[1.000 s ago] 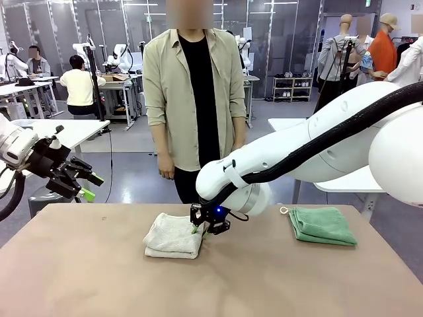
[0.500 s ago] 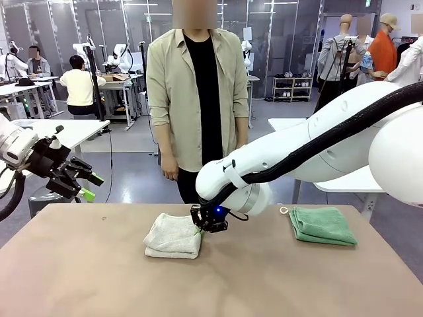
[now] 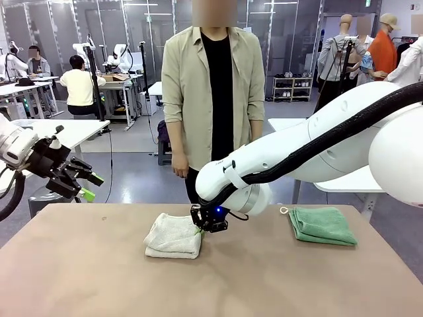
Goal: Fold the towels and place them in the basket.
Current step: Stack the folded Towel with hook on the right side of the table.
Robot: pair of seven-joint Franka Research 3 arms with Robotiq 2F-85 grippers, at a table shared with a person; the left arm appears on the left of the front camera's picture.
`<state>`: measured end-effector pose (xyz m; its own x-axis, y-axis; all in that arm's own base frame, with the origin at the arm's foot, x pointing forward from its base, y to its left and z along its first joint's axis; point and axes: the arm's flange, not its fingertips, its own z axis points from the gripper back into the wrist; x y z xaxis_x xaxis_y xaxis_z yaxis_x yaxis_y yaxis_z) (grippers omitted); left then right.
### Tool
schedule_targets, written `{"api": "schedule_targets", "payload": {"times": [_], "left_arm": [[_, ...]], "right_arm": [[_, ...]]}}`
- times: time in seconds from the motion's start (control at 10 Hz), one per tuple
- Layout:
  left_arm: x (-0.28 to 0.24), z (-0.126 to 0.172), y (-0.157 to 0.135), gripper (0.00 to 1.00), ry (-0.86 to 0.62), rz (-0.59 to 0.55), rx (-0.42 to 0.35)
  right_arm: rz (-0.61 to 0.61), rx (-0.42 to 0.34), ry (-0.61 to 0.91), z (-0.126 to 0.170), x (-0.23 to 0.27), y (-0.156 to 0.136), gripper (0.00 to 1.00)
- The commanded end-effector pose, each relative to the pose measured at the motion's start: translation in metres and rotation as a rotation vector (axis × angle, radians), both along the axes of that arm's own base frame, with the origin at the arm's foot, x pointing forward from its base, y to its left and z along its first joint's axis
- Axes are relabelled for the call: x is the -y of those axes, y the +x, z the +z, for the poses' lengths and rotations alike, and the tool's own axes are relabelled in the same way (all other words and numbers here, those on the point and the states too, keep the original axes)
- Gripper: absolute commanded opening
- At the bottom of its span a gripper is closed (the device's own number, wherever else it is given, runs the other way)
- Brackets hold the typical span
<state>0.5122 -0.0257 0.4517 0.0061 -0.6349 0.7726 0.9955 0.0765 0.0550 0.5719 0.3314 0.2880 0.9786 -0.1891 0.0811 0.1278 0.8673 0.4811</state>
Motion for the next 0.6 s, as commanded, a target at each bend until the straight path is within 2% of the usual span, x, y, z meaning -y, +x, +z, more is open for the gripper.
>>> {"api": "schedule_targets", "payload": {"times": [0.0, 0.2, 0.3, 0.5], "left_arm": [[0.001, 0.001, 0.000, 0.84, 0.003, 0.009, -0.003], [0.001, 0.001, 0.000, 0.84, 0.003, 0.009, -0.003], [0.001, 0.001, 0.000, 0.84, 0.003, 0.009, -0.003], [0.001, 0.001, 0.000, 0.84, 0.003, 0.009, -0.003]], "right_arm": [[-0.006, -0.005, 0.006, 0.000, 0.000, 0.000, 0.00], [-0.006, -0.005, 0.006, 0.000, 0.000, 0.000, 0.00], [0.000, 0.000, 0.000, 0.000, 0.000, 0.000, 0.04], [0.035, 0.044, -0.024, 0.018, 0.008, -0.006, 0.04]]}}
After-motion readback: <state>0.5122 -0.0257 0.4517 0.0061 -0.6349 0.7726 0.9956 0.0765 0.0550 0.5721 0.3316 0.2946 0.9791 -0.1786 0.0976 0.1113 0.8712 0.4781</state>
